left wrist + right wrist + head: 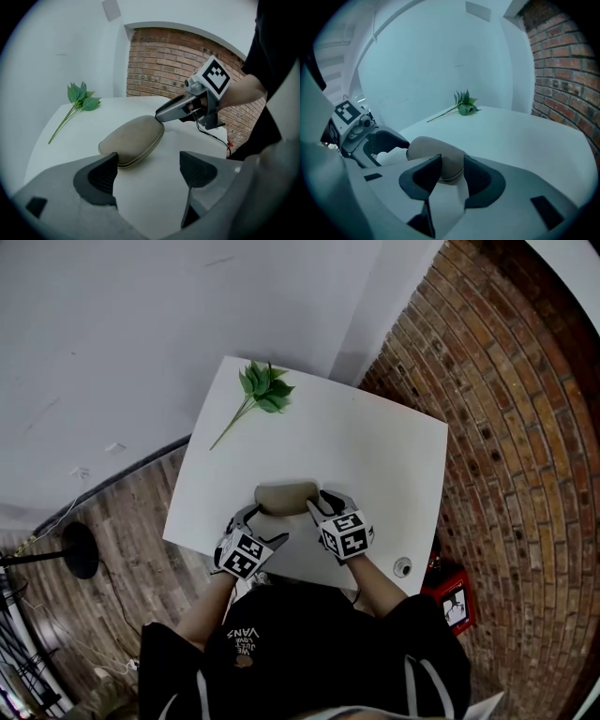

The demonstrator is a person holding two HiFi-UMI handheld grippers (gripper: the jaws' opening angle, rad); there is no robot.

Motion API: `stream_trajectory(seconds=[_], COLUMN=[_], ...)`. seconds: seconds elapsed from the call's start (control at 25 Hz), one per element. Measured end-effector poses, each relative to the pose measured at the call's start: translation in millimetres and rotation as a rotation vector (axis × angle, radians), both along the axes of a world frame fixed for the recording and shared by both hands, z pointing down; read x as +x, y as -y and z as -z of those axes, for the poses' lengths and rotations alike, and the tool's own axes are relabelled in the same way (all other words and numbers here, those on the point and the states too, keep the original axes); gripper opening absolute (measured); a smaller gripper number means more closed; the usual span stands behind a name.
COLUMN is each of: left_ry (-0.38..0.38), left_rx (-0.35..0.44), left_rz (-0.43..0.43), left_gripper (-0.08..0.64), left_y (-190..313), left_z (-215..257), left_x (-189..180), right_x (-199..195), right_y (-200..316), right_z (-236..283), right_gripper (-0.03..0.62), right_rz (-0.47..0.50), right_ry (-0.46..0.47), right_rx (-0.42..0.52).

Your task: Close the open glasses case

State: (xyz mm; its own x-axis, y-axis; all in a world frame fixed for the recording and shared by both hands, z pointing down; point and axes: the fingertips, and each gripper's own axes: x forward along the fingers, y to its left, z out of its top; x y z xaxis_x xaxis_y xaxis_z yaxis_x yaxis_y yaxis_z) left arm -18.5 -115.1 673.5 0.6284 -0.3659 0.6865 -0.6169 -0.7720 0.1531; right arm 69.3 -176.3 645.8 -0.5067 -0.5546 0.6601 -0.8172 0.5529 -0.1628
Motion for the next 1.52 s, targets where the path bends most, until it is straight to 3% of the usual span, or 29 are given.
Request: stream_trajectory(seconds=[0.12, 0.32, 0.6, 1.2, 1.32, 1.52], left_ry=[0.004, -0.028, -0.048, -0.049, -0.058, -0.071], left_rx=[-0.029, 0.000, 0.011, 0.109, 0.139, 0.237], left_rz=[0.011, 0.054, 0.100, 0.138, 0.149, 0.191], left_gripper=[0.413, 0.395, 0.382, 0.331, 0.295, 0.172], left_y=[-1, 4, 5, -15, -23, -29], left_z=[-8, 4, 9, 25, 30, 45], left_x=[0, -1, -8, -40, -49, -70], right_x=[-4, 1, 5, -10, -13, -14], right_y=[-2, -2, -1, -34, -46, -64], right_z=[2, 1, 3, 19, 21, 28], right_gripper=[0.097, 0.121, 0.207, 0.196, 0.188, 0.150], right_rz=[0.025, -0.040, -0.063, -0.112, -0.135, -0.189], right_ry=[-0.030, -0.006, -0.005, 0.033, 0.038, 0.057], right_rx=[0.037, 0.027, 0.005, 0.054, 0.068, 0.102])
